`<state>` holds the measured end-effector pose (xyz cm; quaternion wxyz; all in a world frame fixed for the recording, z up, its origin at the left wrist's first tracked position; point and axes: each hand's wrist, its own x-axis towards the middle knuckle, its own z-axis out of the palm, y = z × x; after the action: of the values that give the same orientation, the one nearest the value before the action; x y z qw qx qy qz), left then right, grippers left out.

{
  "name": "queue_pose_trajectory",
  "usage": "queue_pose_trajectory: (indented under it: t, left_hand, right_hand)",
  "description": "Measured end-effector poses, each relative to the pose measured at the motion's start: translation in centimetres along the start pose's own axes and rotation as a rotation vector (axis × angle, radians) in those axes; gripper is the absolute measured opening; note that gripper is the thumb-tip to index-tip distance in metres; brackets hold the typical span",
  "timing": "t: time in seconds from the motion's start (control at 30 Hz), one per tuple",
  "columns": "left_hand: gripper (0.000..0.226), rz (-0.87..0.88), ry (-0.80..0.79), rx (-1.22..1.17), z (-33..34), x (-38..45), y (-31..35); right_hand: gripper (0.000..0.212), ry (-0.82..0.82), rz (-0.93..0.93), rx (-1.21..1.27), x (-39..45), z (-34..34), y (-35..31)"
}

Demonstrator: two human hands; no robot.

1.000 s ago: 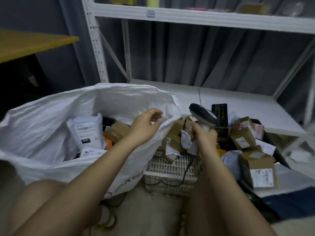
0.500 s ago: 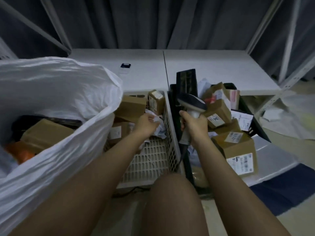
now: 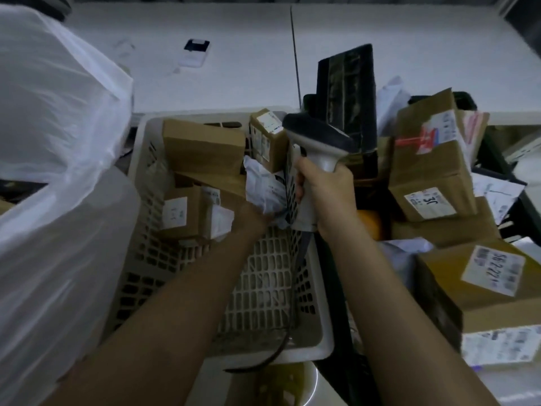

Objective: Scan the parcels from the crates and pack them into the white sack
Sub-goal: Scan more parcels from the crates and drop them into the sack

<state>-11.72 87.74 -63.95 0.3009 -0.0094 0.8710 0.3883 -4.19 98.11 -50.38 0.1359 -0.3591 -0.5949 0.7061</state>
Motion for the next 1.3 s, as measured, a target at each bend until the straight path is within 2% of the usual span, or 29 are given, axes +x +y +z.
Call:
queue_pose_trajectory:
  t: [0.27, 0.4, 0.53, 0.7, 0.77, 0.9, 1.03, 1.07, 1.13, 1.2, 1.3]
  left_hand:
    - [0.019, 0.246, 0.250, -0.097, -4.4, -5.2, 1.9]
    - [0.015, 0.402, 0.273, -0.102, -7.7, -10.8, 4.1]
    - [0.009, 0.551, 0.279, -0.067, -11.2, -17.9, 6.5]
    - [0.005, 0.768, 0.322, -0.010, -16.5, -27.3, 9.1]
    - [0.000, 0.792, 0.322, -0.036, -18.9, -30.6, 9.4]
    - [0.014, 0.850, 0.343, -0.125, -23.7, -35.7, 8.6]
    - [0.019, 0.810, 0.426, -0.305, -28.0, -39.5, 6.5]
    - [0.020, 0.797, 0.467, -0.329, -29.2, -40.2, 5.7]
    - [0.035, 0.756, 0.504, -0.386, -31.3, -41.3, 3.7]
    - [0.056, 0.675, 0.482, -0.423, -32.7, -42.2, 1.6]
    - [0.065, 0.603, 0.392, -0.490, -33.7, -42.5, -1.3]
  right_hand:
    - [0.017, -0.004, -0.015, 0.007, -1.0, -0.5, 0.1]
    - [0.030, 0.016, -0.013, -0.032, -4.4, -1.1, -1.6]
    - [0.020, -0.003, -0.054, -0.051, -9.4, -1.8, -4.9]
    - [0.012, -0.103, -0.225, -0.038, -16.5, -1.0, -10.1]
    - [0.020, -0.191, -0.260, -0.011, -19.4, -0.1, -11.9]
    - [0.026, -0.339, -0.326, -0.158, -25.2, 1.7, -14.3]
    - [0.035, -0.288, -0.392, -0.186, -29.2, 5.2, -14.5]
    - [0.038, -0.258, -0.383, -0.144, -30.0, 6.2, -14.5]
    - [0.038, -0.227, -0.340, -0.016, -31.2, 8.0, -14.5]
    - [0.039, -0.246, -0.281, 0.106, -32.3, 9.8, -14.9]
    - [0.062, -0.252, -0.258, 0.180, -33.7, 12.0, -15.6]
